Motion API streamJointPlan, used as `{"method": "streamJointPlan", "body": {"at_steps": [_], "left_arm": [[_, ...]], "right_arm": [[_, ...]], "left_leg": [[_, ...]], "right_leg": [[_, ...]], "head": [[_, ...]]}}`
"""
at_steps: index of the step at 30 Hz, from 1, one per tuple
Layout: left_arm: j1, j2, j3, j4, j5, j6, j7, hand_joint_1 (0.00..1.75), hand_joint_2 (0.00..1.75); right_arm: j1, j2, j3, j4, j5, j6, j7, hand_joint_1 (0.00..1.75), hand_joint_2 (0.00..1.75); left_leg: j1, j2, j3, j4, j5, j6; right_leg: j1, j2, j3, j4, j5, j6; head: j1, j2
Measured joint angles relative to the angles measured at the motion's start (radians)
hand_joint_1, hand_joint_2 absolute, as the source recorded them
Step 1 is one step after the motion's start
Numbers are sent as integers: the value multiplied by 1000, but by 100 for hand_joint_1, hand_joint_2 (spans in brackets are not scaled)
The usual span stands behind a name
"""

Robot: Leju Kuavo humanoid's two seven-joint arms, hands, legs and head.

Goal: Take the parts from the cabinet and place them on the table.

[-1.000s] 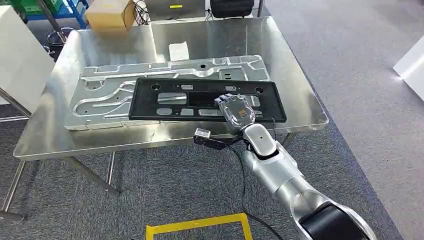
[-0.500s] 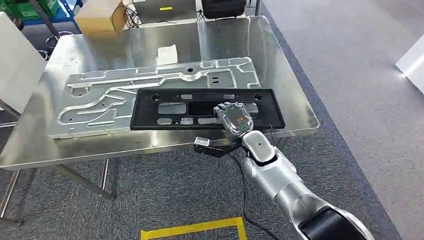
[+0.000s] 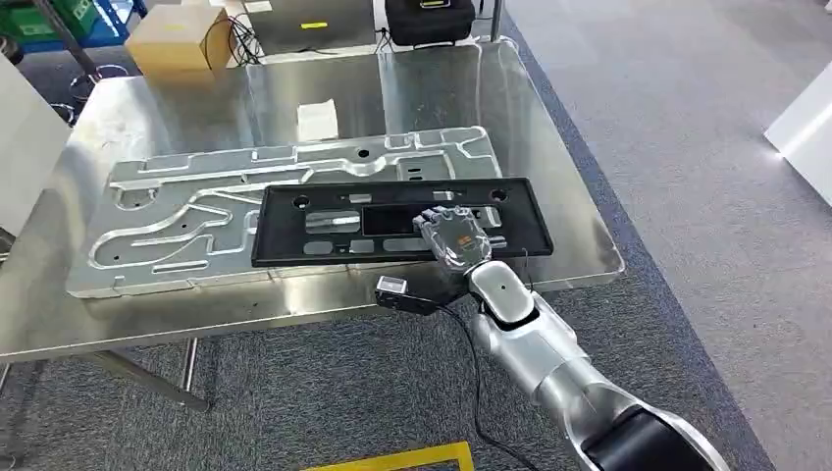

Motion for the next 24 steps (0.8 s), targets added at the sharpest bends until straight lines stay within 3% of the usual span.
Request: {"method": "streamJointPlan", "body": {"at_steps": [1,2,5,6,7,9,10,11,12,13,14,15,16,22,24], "left_arm": [[1,-1,0,0,1,0,0,0,175],[1,-1,0,0,4,0,0,0,175],[1,-1,2,0,8,0,0,0,175],[2,-1,4,0,14,0,-1,0,175],[5,-1,8,0,15,0,-2,0,175],[8,-1,13,0,19,0,-5,0,175],[8,-2,16,0,22,-1,-6,0,175],[7,-2,16,0,24,-1,-8,0,175],[5,-2,17,0,24,-1,-9,0,175],[6,-2,18,0,26,-1,-9,0,175],[9,-2,18,0,26,-1,-9,0,175],[11,-1,19,0,26,-2,-10,0,175],[10,-1,20,0,26,-2,-9,0,175],[0,-1,20,0,11,-2,-7,0,175],[-6,-1,18,0,2,-4,0,0,175]], "right_arm": [[1,0,1,0,0,-1,1,175,175],[-3,0,2,0,0,-2,1,175,175],[6,-2,4,4,0,-5,3,175,175],[14,-4,5,6,-1,-6,3,175,175],[20,-6,5,6,-3,-6,3,175,175],[21,-11,4,7,-19,-5,3,175,175],[20,-14,2,7,-32,-4,-1,175,175],[16,-19,-2,8,-43,-3,-7,175,175],[12,-20,-5,9,-50,-2,-12,175,175],[12,-22,-7,9,-53,-2,-16,175,175],[14,-25,-10,10,-55,-2,-17,175,175],[12,-27,-11,12,-55,-1,-17,175,175],[9,-27,-12,12,-55,-1,-18,175,175],[-45,-29,-22,50,-64,44,-7,175,175],[-90,-27,-22,86,-57,72,-1,175,175]], "left_leg": [[1,0,11,-12,0,2],[3,1,17,-14,-3,6],[3,1,28,-13,-16,7],[3,0,35,-12,-22,6],[4,-1,44,-10,-29,4],[4,-1,63,-5,-45,-1],[4,-1,67,-3,-55,-5],[1,0,68,0,-58,-10],[1,-1,61,0,-61,-16],[0,0,63,-1,-65,-22],[-2,-1,60,6,-64,-25],[-2,0,70,-1,-66,-7],[-2,2,72,-2,-69,-4],[-2,3,77,-14,-70,-6],[-1,3,76,-15,-68,-18]], "right_leg": [[-3,-4,-3,20,-11,4],[-4,-5,-31,62,-30,9],[-8,-6,-171,256,-101,20],[-10,-6,-198,273,-90,21],[-12,-7,-199,243,-51,23],[-13,-11,-151,92,67,23],[-12,-16,-123,0,122,19],[-5,-17,-123,-4,86,11],[-2,-17,-121,-10,87,-5],[-3,-14,-122,-14,105,-12],[-5,-14,-114,-19,109,-14],[-5,-13,-113,-20,108,-9],[-3,-10,-114,-20,107,-12],[-2,-9,-113,-20,102,-20],[-1,-10,-112,-20,102,-20]], "head": [[0,0],[4,0],[3,0],[5,0],[3,0],[3,0],[5,0],[0,0],[2,0],[-2,0],[0,0],[-2,0],[-3,0],[-3,0],[-3,0]]}}
